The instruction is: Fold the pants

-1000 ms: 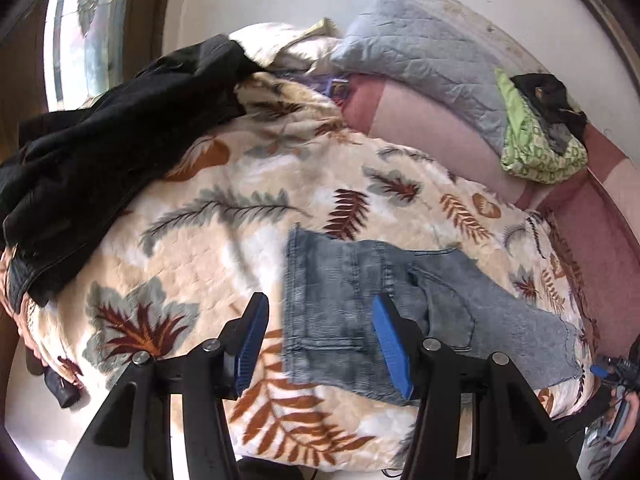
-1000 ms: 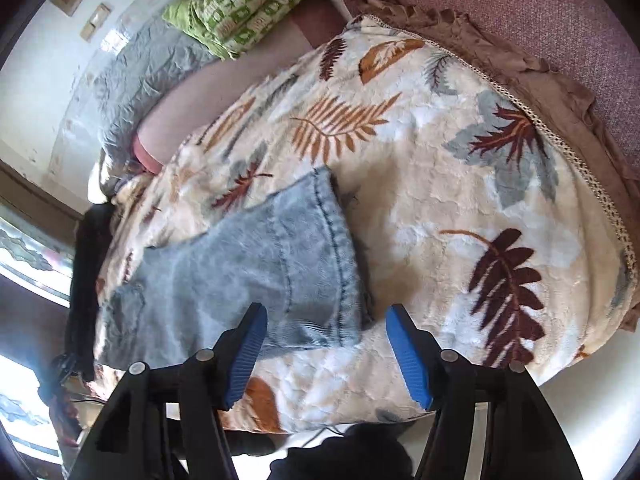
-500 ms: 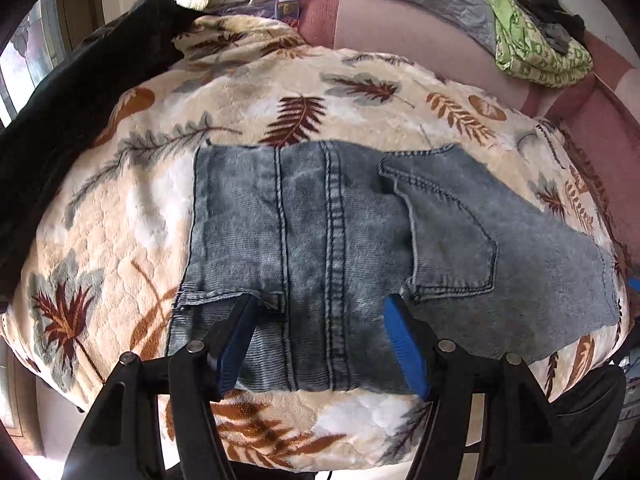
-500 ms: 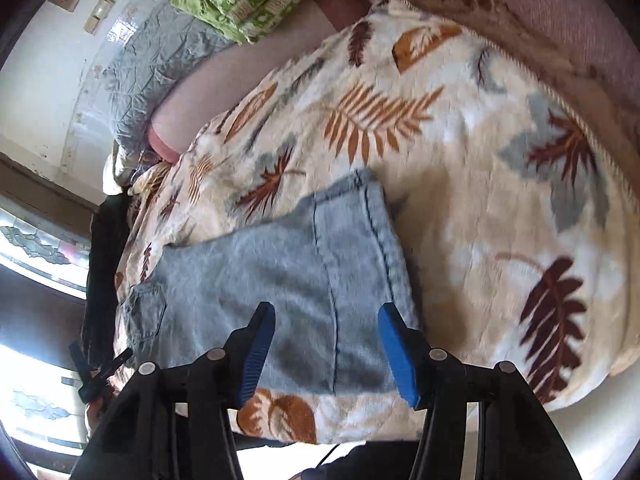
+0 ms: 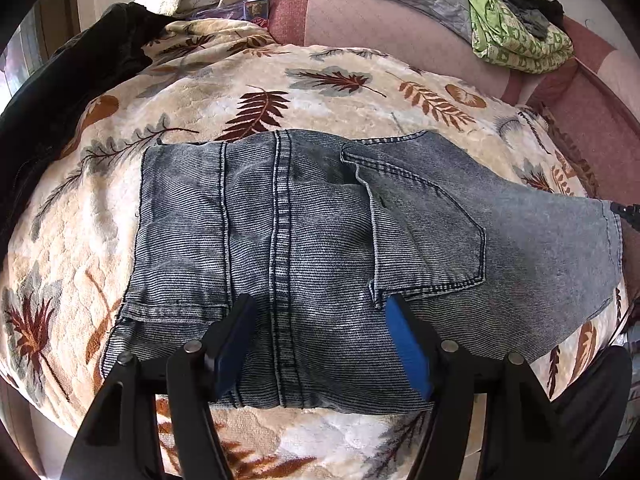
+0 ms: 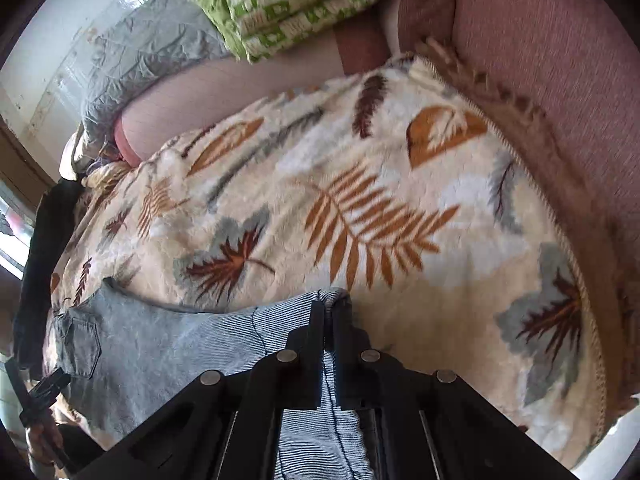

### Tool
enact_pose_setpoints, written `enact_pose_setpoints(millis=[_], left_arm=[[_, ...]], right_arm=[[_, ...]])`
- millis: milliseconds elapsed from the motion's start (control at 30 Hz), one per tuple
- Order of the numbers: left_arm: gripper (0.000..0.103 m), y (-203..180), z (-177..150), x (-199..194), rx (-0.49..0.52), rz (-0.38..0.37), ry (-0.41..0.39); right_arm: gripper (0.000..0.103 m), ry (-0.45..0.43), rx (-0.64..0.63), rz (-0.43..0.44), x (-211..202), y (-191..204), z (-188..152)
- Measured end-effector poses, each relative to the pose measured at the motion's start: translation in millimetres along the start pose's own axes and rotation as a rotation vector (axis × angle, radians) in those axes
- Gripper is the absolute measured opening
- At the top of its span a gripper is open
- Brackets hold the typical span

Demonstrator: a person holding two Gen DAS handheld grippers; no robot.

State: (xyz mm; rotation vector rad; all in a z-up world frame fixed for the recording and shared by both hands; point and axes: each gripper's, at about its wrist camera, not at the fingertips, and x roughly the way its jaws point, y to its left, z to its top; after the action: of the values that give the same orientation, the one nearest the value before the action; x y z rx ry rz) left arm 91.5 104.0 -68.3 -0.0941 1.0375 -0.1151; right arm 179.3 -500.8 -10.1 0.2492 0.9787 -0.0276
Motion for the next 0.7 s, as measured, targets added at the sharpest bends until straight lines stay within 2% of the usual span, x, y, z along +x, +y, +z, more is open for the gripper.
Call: enact_pose_setpoints(millis=[33, 67, 100, 133, 167, 233, 300, 400, 533, 700], left_arm=[[0.069, -0.5, -0.8, 0.1, 0.004, 0.002, -0.006], [0.07, -1.6, -1.2, 0.7, 0.009, 0.007, -0.009], [0.07, -2.3, -1.3, 0.9, 0.013, 0.012, -0.011], [0.07, -2.9, -1.0, 0.7, 0.016, 0.015, -0.01], [0.07, -3.3, -0.7, 0.1, 0.02, 0.015, -0.007], [0.07, -2.3, -0.3, -0.4, 0.019, 0.009, -0.004], [0.071, -0.9, -0.4, 0.2, 0.013, 0.001, -0.005], [0.074, 0.6, -2.7, 0.6, -0.005, -0.013, -0.025], [0.08, -1.1, -5.8, 1.4, -0.005, -0.024, -0.055], [0.084, 1.4, -6.2, 1.0, -0.045, -0.047, -0.087]], right_arm=[[0.004, 0.003, 0.016, -0.003, 10.2, -2.8, -3.9], [0.006, 0.066, 0.013, -0.021, 29.7, -5.6, -10.4], [0.009, 0.188, 0.018, -0.038, 51.5, -10.7, -17.4], [0.012, 0.242, 0.046, -0.043, 62.3, -16.3, -25.2], [0.015, 0.19, 0.08, -0.023, 54.1, -21.2, -28.9], [0.023, 0.148, 0.198, 0.044, 30.4, -33.4, -34.2], [0.044, 0.101, 0.312, 0.101, -2.4, -45.1, -46.0], [0.059, 0.067, 0.417, 0.143, -45.5, -54.5, -79.2], [0.062, 0.144, 0.616, 0.203, -46.9, -69.1, -131.7], [0.06, 0.17, 0.777, 0.258, -12.7, -74.5, -161.4]])
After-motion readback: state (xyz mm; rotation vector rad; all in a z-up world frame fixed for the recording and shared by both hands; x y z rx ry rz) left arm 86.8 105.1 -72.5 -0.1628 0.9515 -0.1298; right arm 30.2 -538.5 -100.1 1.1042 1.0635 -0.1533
